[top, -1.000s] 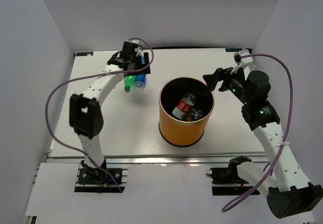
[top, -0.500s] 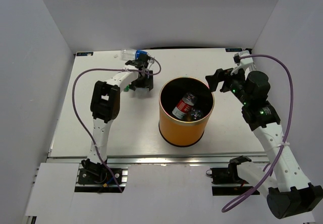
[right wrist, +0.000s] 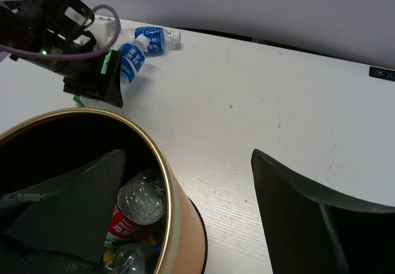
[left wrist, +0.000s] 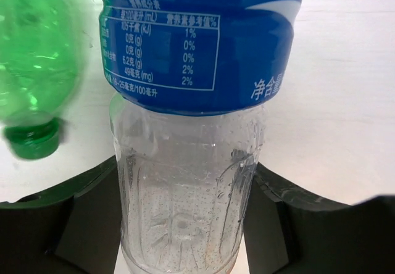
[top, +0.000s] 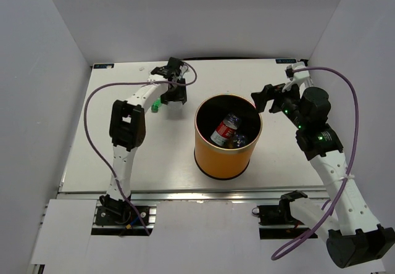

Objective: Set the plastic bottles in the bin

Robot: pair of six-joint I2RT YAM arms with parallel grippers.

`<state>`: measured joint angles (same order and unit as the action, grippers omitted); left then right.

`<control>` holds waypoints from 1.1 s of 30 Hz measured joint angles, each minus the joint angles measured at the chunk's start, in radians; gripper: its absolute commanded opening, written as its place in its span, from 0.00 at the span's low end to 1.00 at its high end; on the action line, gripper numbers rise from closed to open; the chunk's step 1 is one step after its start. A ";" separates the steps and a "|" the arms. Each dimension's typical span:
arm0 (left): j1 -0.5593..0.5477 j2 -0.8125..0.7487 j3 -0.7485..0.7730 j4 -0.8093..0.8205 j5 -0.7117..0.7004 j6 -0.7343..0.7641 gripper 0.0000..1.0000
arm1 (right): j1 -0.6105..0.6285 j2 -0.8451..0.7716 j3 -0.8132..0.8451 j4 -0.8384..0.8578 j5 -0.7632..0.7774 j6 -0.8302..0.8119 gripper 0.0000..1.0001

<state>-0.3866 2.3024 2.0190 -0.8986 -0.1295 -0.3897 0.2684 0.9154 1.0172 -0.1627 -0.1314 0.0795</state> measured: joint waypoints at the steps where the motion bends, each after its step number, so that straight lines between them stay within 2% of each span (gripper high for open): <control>1: -0.001 -0.018 0.003 0.000 0.004 -0.004 0.25 | 0.000 -0.003 0.000 0.000 -0.002 0.000 0.89; 3: -0.006 -0.095 -0.001 -0.005 0.018 -0.010 0.27 | 0.000 -0.011 0.000 0.001 -0.003 0.001 0.89; 6: -0.030 -0.304 -0.090 0.061 0.056 0.000 0.39 | 0.000 -0.023 0.000 0.007 -0.006 0.006 0.89; 11: -0.151 -0.790 -0.259 0.244 0.282 0.029 0.39 | 0.000 -0.034 -0.004 0.017 -0.016 0.020 0.90; 13: -0.227 -0.945 -0.313 0.290 0.349 0.035 0.39 | 0.000 -0.042 -0.020 0.030 -0.022 0.024 0.89; 16: -0.319 -1.090 -0.383 0.319 0.423 0.029 0.39 | 0.000 -0.048 -0.042 0.038 -0.029 0.027 0.89; 18: -0.340 -1.108 -0.395 0.314 0.441 0.002 0.40 | 0.000 -0.048 -0.048 0.039 -0.030 0.032 0.89; 21: -0.373 -1.034 -0.393 0.285 0.434 -0.037 0.79 | 0.000 -0.050 -0.051 0.039 -0.029 0.039 0.89; 22: -0.388 -0.995 -0.393 0.269 0.428 -0.045 0.98 | 0.000 -0.052 -0.051 0.039 -0.027 0.041 0.89; 27: -0.435 -0.819 -0.393 0.159 0.380 -0.072 0.98 | 0.000 -0.070 -0.053 0.038 0.005 0.044 0.89; 30: -0.436 -0.801 -0.370 0.114 0.370 -0.064 0.98 | 0.000 -0.085 -0.059 0.038 0.022 0.045 0.90; 33: -0.436 -0.802 -0.281 0.085 0.323 -0.052 0.98 | 0.000 -0.096 -0.066 0.030 0.034 0.045 0.89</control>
<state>-0.8230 1.5002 1.7382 -0.8139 0.1932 -0.4416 0.2684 0.8196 0.9508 -0.1326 -0.0975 0.1242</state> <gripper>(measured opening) 0.982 0.896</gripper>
